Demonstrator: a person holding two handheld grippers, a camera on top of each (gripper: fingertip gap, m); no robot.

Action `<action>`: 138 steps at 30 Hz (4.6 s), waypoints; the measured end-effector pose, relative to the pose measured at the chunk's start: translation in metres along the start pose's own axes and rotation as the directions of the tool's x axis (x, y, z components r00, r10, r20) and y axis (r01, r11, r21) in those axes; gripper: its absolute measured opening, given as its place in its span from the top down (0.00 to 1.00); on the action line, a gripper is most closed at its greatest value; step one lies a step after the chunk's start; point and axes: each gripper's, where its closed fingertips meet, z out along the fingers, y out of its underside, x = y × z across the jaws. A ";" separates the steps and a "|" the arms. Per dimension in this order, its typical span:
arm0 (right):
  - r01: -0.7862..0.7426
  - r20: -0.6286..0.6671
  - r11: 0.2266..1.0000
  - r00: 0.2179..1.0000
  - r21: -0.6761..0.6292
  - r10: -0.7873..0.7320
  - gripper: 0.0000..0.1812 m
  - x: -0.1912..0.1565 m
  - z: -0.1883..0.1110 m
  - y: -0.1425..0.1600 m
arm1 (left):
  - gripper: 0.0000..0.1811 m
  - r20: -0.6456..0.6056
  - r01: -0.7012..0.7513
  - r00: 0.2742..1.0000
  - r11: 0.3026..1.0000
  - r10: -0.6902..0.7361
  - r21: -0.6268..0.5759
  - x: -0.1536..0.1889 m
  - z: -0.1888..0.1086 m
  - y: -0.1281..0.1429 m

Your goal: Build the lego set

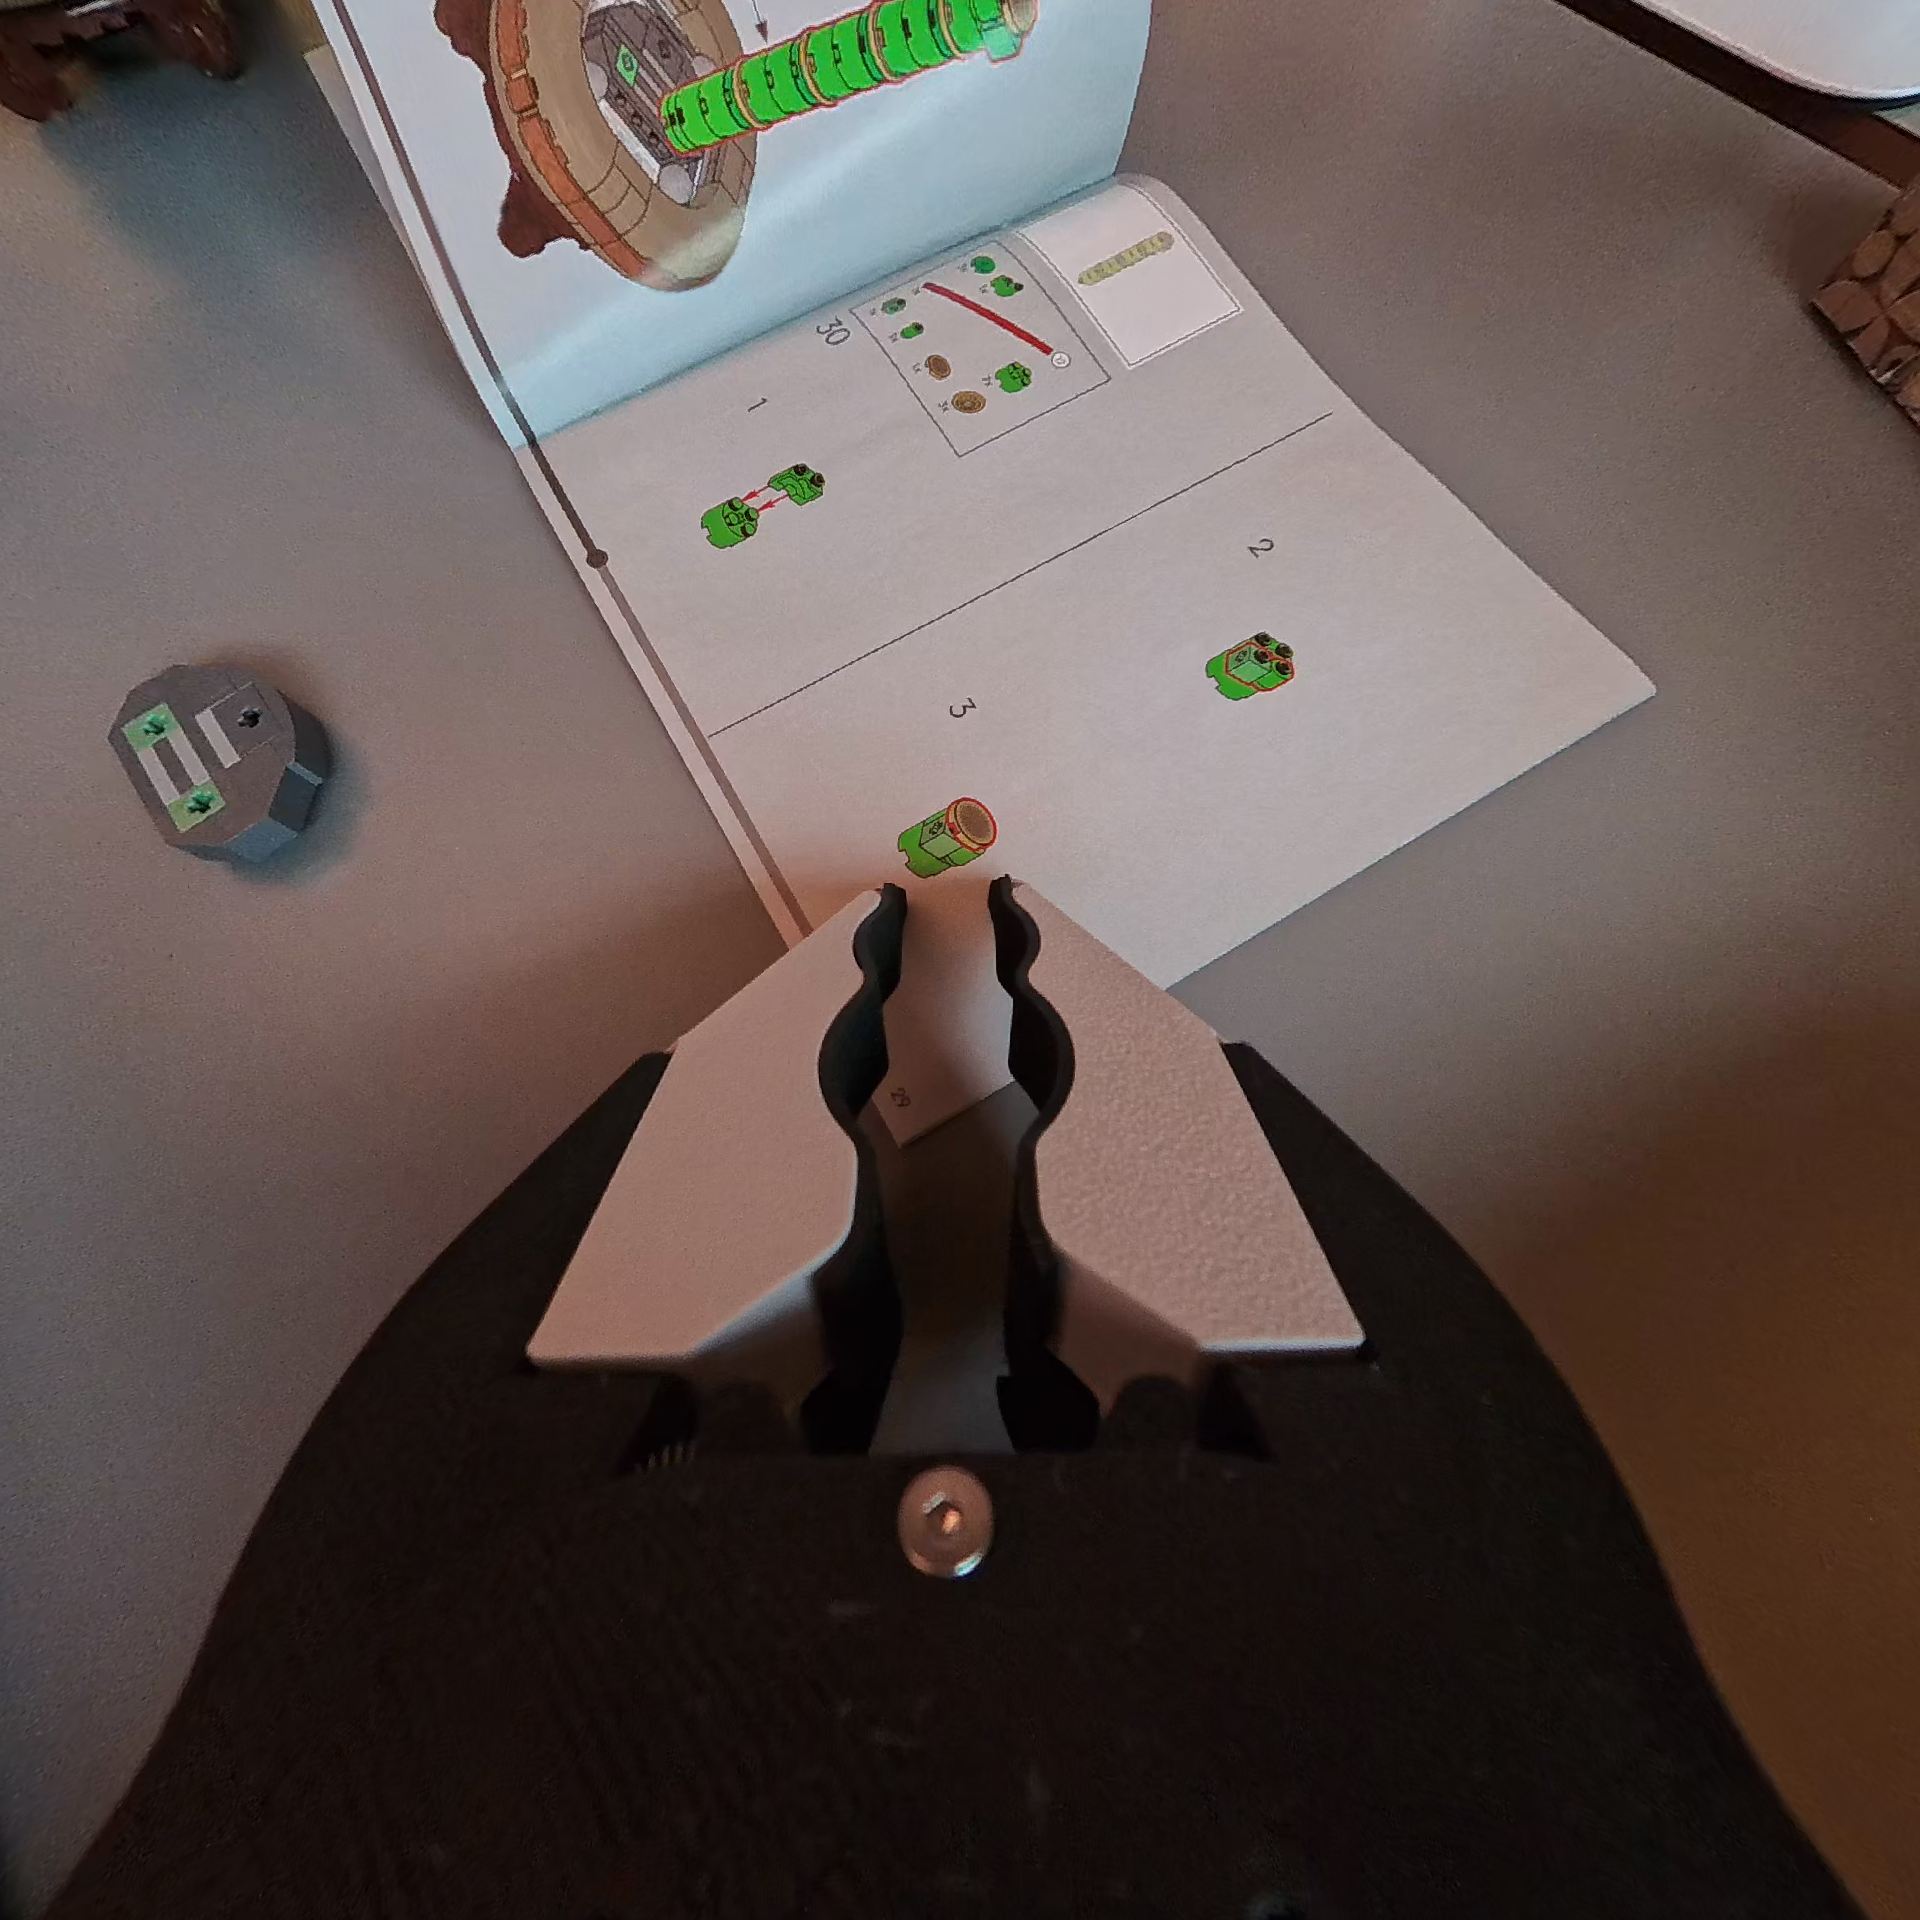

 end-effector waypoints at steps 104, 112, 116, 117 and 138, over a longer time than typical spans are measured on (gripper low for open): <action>0.398 -0.768 0.917 0.582 -0.017 -0.267 0.83 0.060 -0.080 -0.051 | 0.29 0.613 -0.317 0.772 0.938 0.169 0.141 -0.075 -0.145 0.052; 0.468 -0.743 0.881 0.613 0.068 -0.268 0.83 -0.007 -0.065 -0.095 | 0.33 0.573 -0.329 0.770 0.944 0.282 -0.022 -0.095 -0.129 0.062; 0.548 -0.736 0.836 0.581 0.038 -0.347 0.84 -0.048 -0.048 -0.113 | 0.31 0.498 -0.323 0.818 0.946 0.286 -0.013 -0.091 -0.122 0.064; 0.564 -0.733 0.825 0.573 0.027 -0.368 0.84 -0.056 -0.043 -0.117 | 0.31 0.491 -0.311 0.827 0.950 0.274 -0.006 -0.092 -0.121 0.064; 0.531 -0.575 0.843 0.719 0.092 -0.390 0.86 -0.106 0.000 -0.116 | 0.34 0.273 -0.388 0.877 0.918 0.395 -0.084 -0.060 -0.115 0.090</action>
